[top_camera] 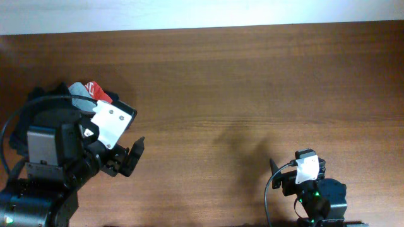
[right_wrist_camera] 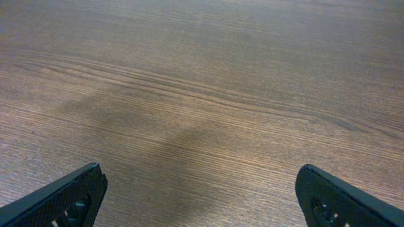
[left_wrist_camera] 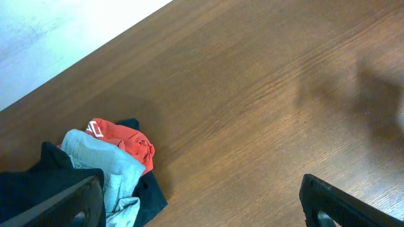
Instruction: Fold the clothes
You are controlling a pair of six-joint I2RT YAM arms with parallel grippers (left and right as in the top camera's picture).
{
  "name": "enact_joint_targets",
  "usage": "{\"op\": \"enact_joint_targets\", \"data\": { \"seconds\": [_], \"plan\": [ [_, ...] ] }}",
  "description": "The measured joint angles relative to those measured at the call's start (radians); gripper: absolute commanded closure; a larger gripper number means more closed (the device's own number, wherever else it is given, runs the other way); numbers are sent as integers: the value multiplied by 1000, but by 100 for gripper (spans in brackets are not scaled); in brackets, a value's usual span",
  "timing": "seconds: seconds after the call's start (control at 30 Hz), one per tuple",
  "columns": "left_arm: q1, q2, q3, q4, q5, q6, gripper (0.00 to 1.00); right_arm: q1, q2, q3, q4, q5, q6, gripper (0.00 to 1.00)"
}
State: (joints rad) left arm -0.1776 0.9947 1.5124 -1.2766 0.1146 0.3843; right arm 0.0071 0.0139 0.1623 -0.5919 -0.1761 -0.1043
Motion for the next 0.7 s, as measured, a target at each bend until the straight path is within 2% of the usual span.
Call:
{"op": "enact_joint_targets", "data": {
  "seconds": [0.37, 0.47, 0.57, 0.7],
  "plan": [
    [3, -2, 0, -18, 0, 0, 1, 0, 0, 0, 0, -2, 0, 1],
    [45, -34, -12, -18, 0, 0, 1, 0, 0, 0, 0, -3, 0, 1],
    [104, -137, -96, 68, 0, 0, 1, 0, 0, 0, 2, -3, 0, 1],
    [129, -332, -320, 262, 5, 0, 1, 0, 0, -1, 2, -3, 0, 1]
  ]
}}
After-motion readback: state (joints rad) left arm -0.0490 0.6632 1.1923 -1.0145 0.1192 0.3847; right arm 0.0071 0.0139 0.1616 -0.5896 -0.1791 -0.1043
